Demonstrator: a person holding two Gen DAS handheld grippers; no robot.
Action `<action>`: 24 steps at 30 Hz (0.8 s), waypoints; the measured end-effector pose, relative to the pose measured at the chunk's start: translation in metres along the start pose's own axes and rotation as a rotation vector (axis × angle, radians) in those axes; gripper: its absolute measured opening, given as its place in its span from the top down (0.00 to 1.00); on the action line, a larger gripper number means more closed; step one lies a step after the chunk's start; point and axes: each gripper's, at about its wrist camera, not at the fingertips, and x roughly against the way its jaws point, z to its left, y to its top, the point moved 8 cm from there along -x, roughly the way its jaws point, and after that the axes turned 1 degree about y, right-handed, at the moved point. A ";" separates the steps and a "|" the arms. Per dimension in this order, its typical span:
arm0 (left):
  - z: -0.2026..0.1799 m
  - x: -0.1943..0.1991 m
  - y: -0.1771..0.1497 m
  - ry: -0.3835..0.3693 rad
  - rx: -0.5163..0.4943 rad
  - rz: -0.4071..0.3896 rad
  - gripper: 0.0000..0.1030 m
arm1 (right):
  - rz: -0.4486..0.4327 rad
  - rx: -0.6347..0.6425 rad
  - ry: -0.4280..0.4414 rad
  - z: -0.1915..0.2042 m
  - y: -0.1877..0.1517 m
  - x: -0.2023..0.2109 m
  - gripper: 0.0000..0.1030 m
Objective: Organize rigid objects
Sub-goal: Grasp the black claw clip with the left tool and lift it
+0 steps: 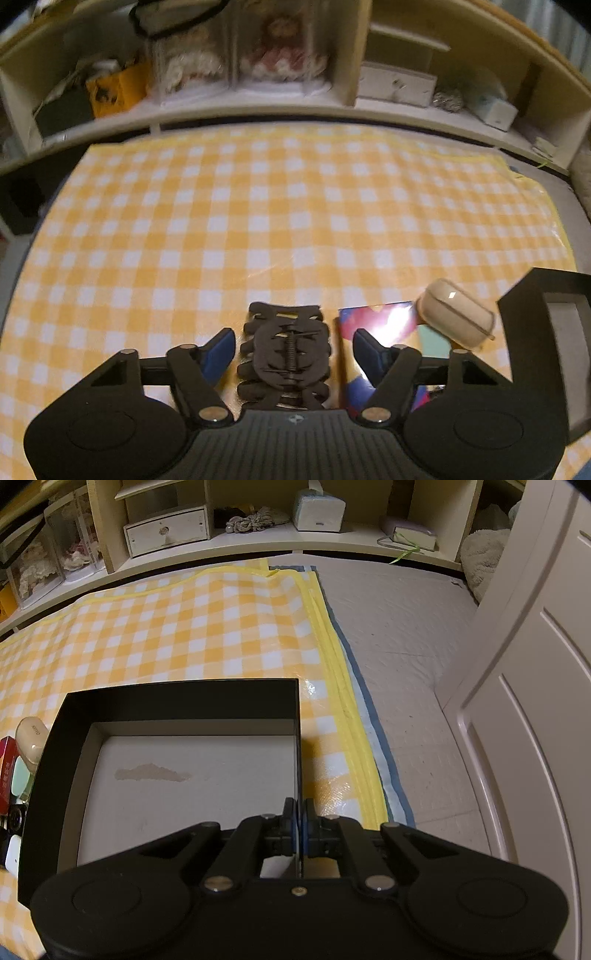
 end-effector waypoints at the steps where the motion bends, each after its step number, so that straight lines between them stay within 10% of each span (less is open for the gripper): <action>1: 0.002 -0.004 -0.002 0.001 0.005 0.011 0.39 | -0.001 -0.001 0.001 0.000 0.000 0.000 0.97; 12: -0.002 0.015 0.000 -0.013 0.074 -0.044 0.56 | -0.005 -0.036 0.022 -0.001 -0.001 0.000 0.97; 24: -0.149 0.057 0.016 -0.331 0.060 -0.087 0.56 | -0.014 -0.069 0.055 -0.001 -0.002 0.001 0.97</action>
